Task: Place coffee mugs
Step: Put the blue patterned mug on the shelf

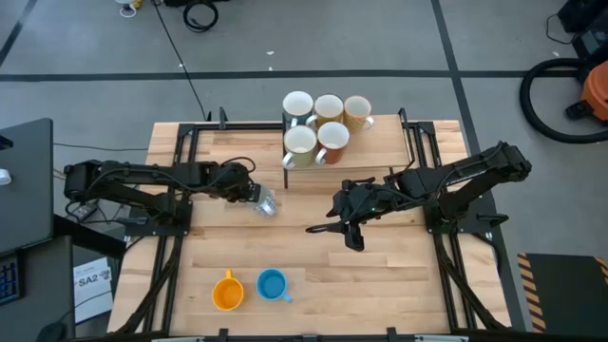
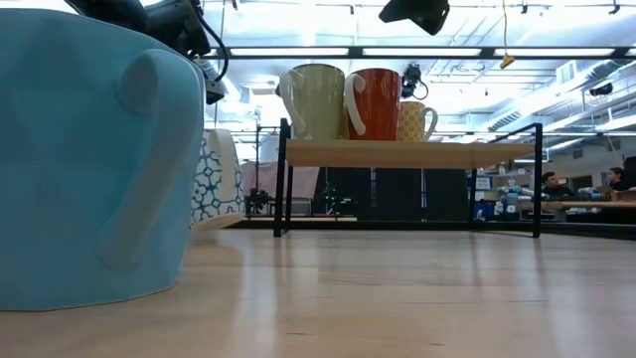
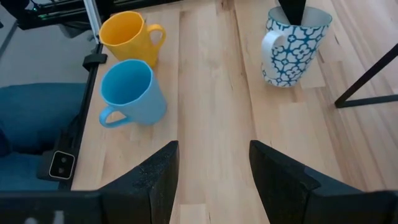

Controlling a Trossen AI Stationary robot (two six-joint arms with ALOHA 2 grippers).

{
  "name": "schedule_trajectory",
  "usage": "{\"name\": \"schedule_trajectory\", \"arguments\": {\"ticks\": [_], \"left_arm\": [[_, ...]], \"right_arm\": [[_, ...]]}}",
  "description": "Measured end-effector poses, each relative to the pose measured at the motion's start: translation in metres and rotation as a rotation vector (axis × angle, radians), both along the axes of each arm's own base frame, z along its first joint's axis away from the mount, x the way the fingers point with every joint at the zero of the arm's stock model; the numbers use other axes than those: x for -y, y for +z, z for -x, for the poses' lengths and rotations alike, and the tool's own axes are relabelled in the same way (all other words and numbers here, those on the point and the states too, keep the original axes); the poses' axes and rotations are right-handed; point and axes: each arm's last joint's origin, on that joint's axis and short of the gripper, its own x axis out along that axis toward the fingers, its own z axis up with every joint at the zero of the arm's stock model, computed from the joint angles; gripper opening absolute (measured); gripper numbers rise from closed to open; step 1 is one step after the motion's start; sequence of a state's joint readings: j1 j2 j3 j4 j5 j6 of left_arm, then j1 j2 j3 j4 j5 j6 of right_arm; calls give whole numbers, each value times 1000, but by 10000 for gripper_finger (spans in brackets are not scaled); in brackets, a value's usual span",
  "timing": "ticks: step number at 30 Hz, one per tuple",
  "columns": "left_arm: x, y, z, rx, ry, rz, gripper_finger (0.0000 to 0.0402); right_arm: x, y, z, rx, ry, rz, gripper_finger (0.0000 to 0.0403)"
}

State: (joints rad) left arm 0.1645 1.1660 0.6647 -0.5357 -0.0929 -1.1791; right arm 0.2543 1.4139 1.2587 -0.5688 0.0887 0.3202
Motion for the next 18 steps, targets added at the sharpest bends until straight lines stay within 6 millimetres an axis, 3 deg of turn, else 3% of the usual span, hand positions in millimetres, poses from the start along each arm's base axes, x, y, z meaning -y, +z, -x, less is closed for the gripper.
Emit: {"name": "schedule_trajectory", "arguments": {"ticks": [10,18], "left_arm": [[13,6,-23,196,-23,-28,36],[31,-7,-45,203,-78,-12,33]], "right_arm": [[0,1,-1,16,0,-4,201],[0,2,-2,29,0,-7,201]]}}
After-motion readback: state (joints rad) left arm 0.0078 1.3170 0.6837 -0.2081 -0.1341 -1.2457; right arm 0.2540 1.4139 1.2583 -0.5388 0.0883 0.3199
